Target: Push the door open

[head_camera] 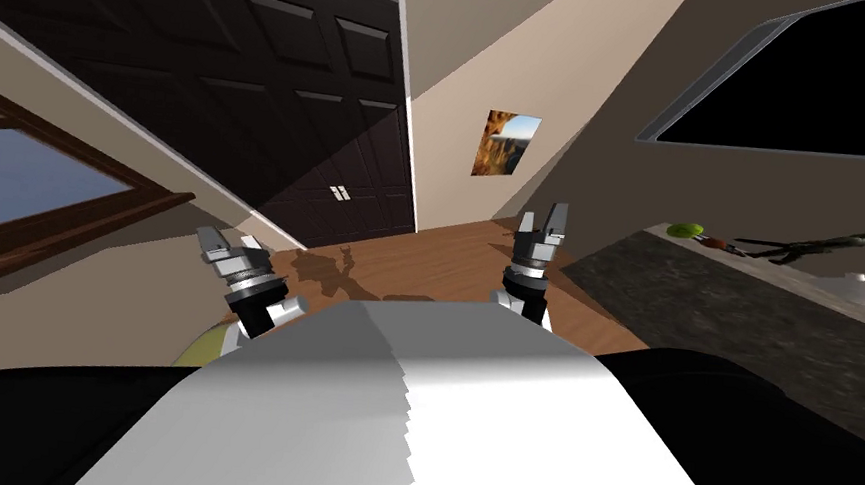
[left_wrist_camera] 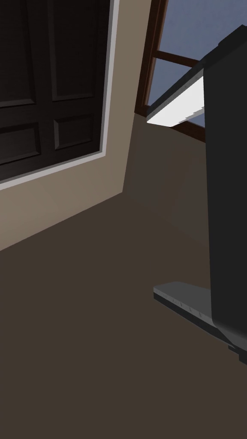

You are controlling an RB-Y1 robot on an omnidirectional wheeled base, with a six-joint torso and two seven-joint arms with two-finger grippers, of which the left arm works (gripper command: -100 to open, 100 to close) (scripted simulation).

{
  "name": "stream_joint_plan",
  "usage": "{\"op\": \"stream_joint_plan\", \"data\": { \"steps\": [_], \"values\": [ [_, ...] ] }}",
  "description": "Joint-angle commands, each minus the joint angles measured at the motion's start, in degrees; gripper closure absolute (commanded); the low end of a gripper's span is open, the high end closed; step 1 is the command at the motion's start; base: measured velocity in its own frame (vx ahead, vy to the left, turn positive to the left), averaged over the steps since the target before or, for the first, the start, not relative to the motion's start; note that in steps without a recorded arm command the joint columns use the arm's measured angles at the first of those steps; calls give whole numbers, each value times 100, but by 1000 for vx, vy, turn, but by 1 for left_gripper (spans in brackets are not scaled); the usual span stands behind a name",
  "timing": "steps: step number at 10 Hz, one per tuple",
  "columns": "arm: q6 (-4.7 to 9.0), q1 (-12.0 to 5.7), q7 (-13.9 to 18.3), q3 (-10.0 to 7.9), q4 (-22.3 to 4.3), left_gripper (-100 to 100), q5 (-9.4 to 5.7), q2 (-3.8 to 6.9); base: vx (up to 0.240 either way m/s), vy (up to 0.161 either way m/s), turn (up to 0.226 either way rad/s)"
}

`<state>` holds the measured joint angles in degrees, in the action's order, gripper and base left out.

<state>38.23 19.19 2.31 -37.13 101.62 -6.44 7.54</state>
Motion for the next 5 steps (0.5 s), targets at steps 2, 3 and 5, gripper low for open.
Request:
{"op": "stream_joint_plan", "data": {
  "steps": [2,3,5],
  "values": [
    [12,-99,-47,-313,-215,-100,2,12,32,133,-271],
    [18,-132,-61,-406,-283,-100,3,15,34,133,-240],
    [32,-213,-97,-637,-453,-100,6,24,16,141,-238]
  ]
}}
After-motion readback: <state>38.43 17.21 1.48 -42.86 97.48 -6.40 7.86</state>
